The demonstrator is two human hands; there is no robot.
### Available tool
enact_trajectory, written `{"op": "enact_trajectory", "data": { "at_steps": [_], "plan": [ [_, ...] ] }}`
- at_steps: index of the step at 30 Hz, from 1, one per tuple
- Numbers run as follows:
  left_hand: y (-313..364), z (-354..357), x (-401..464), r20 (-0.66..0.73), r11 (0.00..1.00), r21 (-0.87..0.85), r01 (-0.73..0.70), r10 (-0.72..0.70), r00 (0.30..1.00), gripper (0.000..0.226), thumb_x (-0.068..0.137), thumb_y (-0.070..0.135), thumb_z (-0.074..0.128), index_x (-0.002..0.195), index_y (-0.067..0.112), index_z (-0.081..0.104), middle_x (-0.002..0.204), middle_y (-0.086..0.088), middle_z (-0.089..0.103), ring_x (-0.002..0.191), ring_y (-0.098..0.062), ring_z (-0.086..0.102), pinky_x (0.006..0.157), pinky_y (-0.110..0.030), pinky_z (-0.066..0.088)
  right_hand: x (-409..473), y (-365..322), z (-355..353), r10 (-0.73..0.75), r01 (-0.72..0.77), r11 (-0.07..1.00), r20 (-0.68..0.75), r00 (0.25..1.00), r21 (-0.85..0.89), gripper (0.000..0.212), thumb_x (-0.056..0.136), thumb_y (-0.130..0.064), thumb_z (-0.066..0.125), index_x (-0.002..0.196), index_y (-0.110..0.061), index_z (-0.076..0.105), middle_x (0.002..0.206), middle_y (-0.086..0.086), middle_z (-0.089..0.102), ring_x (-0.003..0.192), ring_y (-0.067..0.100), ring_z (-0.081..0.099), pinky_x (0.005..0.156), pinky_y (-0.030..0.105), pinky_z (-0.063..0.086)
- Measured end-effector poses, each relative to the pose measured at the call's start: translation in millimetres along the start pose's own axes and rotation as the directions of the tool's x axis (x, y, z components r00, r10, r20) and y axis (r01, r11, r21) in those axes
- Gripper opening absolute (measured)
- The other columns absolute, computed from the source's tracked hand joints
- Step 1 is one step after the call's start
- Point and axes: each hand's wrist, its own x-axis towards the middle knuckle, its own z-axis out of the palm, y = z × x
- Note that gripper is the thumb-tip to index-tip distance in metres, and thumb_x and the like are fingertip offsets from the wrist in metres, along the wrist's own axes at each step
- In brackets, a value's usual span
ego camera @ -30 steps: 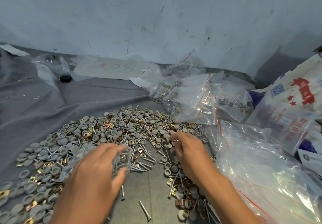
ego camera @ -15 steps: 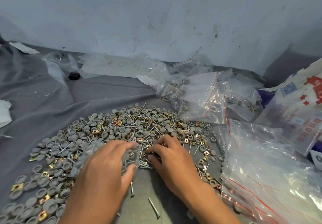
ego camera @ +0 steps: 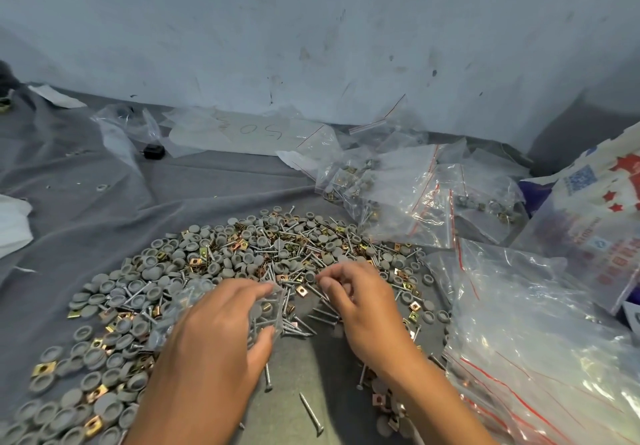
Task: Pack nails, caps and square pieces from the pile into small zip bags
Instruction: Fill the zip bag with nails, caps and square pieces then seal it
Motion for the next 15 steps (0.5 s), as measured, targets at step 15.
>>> {"op": "enact_trajectory", "data": {
  "at_steps": [15],
  "plan": [
    [7, -7, 0, 0.024, 0.999, -0.033, 0.043, -0.043, 0.999, 0.065, 0.061, 0.016, 0.088, 0.122, 0.026, 0.068, 0.112, 0.018, 0.064, 0.094, 0.002, 0.054, 0.087, -0.022, 0.046, -29, -37, 23, -0.428, 0.428, 0.903, -0.118, 0.896, -0.033, 0.021, 0.084, -0.024, 0.08, 0.101, -0.024, 0.069, 0.093, -0.017, 0.066, 0.085, -0.001, 0.059, 0.075, 0.021, 0.052]
  ]
}}
